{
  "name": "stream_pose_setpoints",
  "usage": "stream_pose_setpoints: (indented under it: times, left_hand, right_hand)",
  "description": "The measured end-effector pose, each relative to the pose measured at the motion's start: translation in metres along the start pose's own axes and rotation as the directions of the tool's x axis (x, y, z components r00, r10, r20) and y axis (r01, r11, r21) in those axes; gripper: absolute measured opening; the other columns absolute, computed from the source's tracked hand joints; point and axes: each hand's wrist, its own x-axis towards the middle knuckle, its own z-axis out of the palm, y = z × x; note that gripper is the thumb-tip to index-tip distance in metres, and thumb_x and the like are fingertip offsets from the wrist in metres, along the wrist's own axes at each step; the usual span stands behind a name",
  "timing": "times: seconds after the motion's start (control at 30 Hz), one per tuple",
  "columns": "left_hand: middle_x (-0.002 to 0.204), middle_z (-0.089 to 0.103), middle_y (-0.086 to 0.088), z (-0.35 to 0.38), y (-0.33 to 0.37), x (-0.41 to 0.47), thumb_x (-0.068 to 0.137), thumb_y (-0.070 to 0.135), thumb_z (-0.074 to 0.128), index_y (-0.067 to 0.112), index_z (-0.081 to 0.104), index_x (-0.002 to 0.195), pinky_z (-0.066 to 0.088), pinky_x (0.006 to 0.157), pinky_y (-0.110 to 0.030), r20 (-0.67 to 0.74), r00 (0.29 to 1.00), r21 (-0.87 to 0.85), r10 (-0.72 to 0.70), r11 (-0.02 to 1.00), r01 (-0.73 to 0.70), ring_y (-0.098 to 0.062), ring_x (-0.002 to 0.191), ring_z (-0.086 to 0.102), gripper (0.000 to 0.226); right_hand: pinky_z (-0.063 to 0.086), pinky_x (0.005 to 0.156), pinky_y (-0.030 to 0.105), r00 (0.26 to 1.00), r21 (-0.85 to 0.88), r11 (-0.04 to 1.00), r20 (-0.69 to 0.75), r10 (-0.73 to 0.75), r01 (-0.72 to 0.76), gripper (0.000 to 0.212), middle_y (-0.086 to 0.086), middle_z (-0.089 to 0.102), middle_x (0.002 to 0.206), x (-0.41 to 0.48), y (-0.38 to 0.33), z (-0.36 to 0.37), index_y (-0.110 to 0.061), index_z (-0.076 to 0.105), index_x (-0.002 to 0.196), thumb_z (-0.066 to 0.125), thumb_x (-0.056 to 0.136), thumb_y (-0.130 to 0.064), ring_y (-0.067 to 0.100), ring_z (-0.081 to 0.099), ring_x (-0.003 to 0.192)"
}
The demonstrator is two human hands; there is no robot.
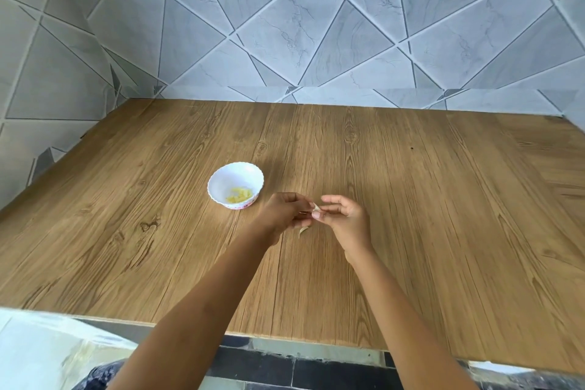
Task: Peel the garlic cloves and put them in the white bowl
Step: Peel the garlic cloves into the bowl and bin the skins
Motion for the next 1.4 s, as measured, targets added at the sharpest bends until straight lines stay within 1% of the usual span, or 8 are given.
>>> stream_pose_setpoints:
  times: [0.17, 0.43, 0.6, 0.73, 0.87, 1.03, 1.17, 1.4]
  left_hand:
    - [0.076, 0.068, -0.013, -0.002, 0.001, -0.006, 0.089, 0.001, 0.056, 0.005, 0.063, 0.083, 0.055, 0.057, -0.021, -0.113, 0.993, -0.045, 0.025, 0.999, -0.03, -0.018, 0.061, 0.064, 0.01]
    - [0.075, 0.065, -0.01, -0.022, -0.008, -0.032, 0.087, -0.002, 0.061, -0.004, 0.064, 0.096, 0.055, 0.058, -0.021, -0.17, 0.975, 0.223, 0.141, 0.97, -0.101, -0.013, 0.062, 0.064, 0.009]
    - [0.072, 0.067, -0.011, -0.037, -0.021, -0.051, 0.077, -0.007, 0.07, 0.007, 0.066, 0.076, 0.056, 0.072, -0.031, -0.243, 0.951, 0.379, 0.192, 0.921, -0.089, -0.018, 0.066, 0.064, 0.014]
    - [0.075, 0.07, -0.001, -0.047, -0.031, -0.067, 0.082, -0.002, 0.066, 0.01, 0.072, 0.085, 0.048, 0.065, -0.01, -0.216, 0.96, 0.415, 0.178, 0.907, -0.075, -0.004, 0.068, 0.063, 0.013]
    - [0.076, 0.07, -0.002, -0.061, -0.036, -0.081, 0.084, -0.003, 0.064, 0.008, 0.072, 0.087, 0.047, 0.063, -0.009, -0.181, 0.965, 0.413, 0.189, 0.905, -0.1, -0.001, 0.066, 0.065, 0.015]
    - [0.078, 0.07, -0.007, -0.082, -0.038, -0.089, 0.078, -0.001, 0.072, 0.008, 0.072, 0.084, 0.056, 0.071, -0.022, -0.074, 0.989, 0.403, 0.13, 0.911, -0.09, -0.014, 0.074, 0.067, 0.011]
    - [0.077, 0.071, -0.008, -0.092, -0.043, -0.087, 0.077, 0.001, 0.074, 0.007, 0.073, 0.081, 0.055, 0.072, -0.021, 0.019, 0.998, 0.469, 0.067, 0.881, -0.069, -0.01, 0.071, 0.066, 0.007]
    - [0.07, 0.069, -0.004, -0.093, -0.038, -0.083, 0.08, 0.0, 0.071, 0.002, 0.072, 0.083, 0.051, 0.057, -0.012, 0.077, 0.997, 0.582, 0.016, 0.811, -0.058, -0.005, 0.06, 0.066, 0.004]
  right_hand:
    - [0.052, 0.074, 0.017, 0.998, 0.125, 0.991, -0.028, 0.055, -0.051, 0.014, -0.005, 0.071, 0.082, 0.003, 0.004, -0.005, -0.015, 0.072, 0.088, 0.077, 0.076, -0.01, 0.004, 0.065, 0.079]
    - [0.051, 0.064, 0.032, 0.951, -0.605, 0.753, 0.023, -0.309, 0.259, 0.006, -0.006, 0.069, 0.083, 0.01, 0.031, 0.007, -0.023, 0.076, 0.086, 0.074, 0.08, -0.024, 0.015, 0.063, 0.073]
    - [0.053, 0.067, 0.042, 0.936, -0.652, 0.704, 0.025, -0.351, 0.281, 0.019, 0.003, 0.063, 0.085, 0.003, 0.046, 0.009, -0.014, 0.074, 0.098, 0.068, 0.082, -0.005, 0.025, 0.062, 0.076]
    - [0.053, 0.056, 0.037, 0.886, -0.615, 0.699, 0.001, -0.463, 0.366, 0.021, 0.002, 0.066, 0.08, -0.03, 0.039, 0.011, -0.012, 0.074, 0.086, 0.068, 0.075, 0.006, 0.023, 0.062, 0.071]
    - [0.056, 0.07, 0.037, 0.894, -0.596, 0.69, 0.113, -0.433, 0.41, 0.022, 0.001, 0.071, 0.093, -0.065, 0.046, 0.035, -0.011, 0.072, 0.101, 0.063, 0.082, -0.003, 0.021, 0.067, 0.084]
    - [0.045, 0.098, 0.045, 0.851, -0.743, 0.488, 0.209, -0.481, 0.458, 0.033, 0.01, 0.066, 0.118, -0.094, 0.059, 0.057, -0.007, 0.067, 0.113, 0.07, 0.083, -0.019, 0.028, 0.061, 0.113]
    - [0.034, 0.103, 0.048, 0.879, -0.844, 0.38, 0.198, -0.434, 0.378, 0.049, 0.012, 0.06, 0.128, -0.105, 0.059, 0.067, -0.009, 0.065, 0.118, 0.039, 0.091, -0.04, 0.03, 0.054, 0.122]
    - [0.022, 0.109, 0.043, 0.905, -0.836, 0.415, 0.204, -0.372, 0.359, 0.055, 0.01, 0.052, 0.138, -0.107, 0.055, 0.067, -0.01, 0.06, 0.126, 0.033, 0.092, -0.045, 0.028, 0.045, 0.131]
